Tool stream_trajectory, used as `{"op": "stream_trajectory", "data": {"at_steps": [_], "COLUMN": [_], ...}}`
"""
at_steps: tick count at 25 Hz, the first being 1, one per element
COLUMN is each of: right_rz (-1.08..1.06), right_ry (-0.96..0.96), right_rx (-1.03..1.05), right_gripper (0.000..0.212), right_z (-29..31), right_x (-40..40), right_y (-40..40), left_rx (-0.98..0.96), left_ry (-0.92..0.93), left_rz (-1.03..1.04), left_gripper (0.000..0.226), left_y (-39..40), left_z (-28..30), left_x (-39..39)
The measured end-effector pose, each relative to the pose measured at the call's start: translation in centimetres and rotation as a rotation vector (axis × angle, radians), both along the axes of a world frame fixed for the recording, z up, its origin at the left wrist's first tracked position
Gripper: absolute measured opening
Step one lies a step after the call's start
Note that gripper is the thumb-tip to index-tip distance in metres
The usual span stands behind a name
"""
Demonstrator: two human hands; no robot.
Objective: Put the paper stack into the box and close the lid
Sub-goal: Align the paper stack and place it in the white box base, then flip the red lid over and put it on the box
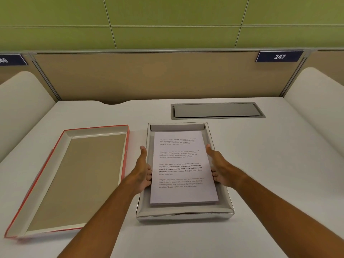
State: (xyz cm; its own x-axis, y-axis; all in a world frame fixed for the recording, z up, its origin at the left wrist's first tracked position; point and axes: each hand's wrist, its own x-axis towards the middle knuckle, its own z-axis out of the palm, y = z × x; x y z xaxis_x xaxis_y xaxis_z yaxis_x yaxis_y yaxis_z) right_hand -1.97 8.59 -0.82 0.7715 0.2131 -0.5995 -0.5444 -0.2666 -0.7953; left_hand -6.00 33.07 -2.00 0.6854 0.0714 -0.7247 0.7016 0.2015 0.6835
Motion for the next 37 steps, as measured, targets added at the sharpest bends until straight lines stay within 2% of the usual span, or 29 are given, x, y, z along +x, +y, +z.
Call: {"op": "stream_trajectory", "data": {"at_steps": [2,4,6,9,11,14,17,21,27,37], "right_rz": [-0.025,-0.004,0.020,0.099,0.224,0.286,0.337,0.408,0.465,0.481], "right_ry": [-0.044,-0.111,-0.237,-0.571,-0.689,-0.838,-0.956,-1.039,-1.088,-1.018], "right_rx": [-0.012,-0.068,-0.276,-0.466,-0.621,-0.805,-0.865,-0.944,-0.944,-1.004], "right_gripper": [0.040,0.050,0.071,0.078,0.087,0.098,0.102,0.118,0.121,0.123], "right_z": [0.5,0.7,0.3,0.0,-0.4,-1.2,-0.7,-0.2,0.2,-1.6], "right_x": [-0.4,-0.9,-1.7,-3.7,-4.4,-4.8,-5.7,-6.7,-8.5,-9.5], "right_y": [0.1,0.4,1.0,2.1,2.7,3.6,4.2,4.7,7.0,11.3], "left_rx": [0.016,0.089,0.326,0.728,0.965,1.296,1.493,1.593,1.643,1.563], "left_ry": [-0.050,-0.130,-0.201,-0.425,-0.539,-0.474,-0.479,-0.484,-0.440,-0.441], "left_rz": [-0.036,-0.080,-0.157,-0.212,-0.315,-0.479,-0.476,-0.445,-0.456,-0.569], "left_gripper": [0.100,0.081,0.074,0.069,0.076,0.097,0.103,0.105,0.105,0.098], "left_y": [-0.3,-0.8,-1.3,-2.4,-2.6,-1.9,-1.4,-0.7,0.6,5.2], "left_z": [0.4,0.6,0.5,0.8,0.6,-0.4,-0.1,1.1,1.5,-0.6], "left_x": [-0.4,-0.9,-1.5,-3.2,-4.1,-5.1,-6.2,-7.7,-10.3,-10.8]}}
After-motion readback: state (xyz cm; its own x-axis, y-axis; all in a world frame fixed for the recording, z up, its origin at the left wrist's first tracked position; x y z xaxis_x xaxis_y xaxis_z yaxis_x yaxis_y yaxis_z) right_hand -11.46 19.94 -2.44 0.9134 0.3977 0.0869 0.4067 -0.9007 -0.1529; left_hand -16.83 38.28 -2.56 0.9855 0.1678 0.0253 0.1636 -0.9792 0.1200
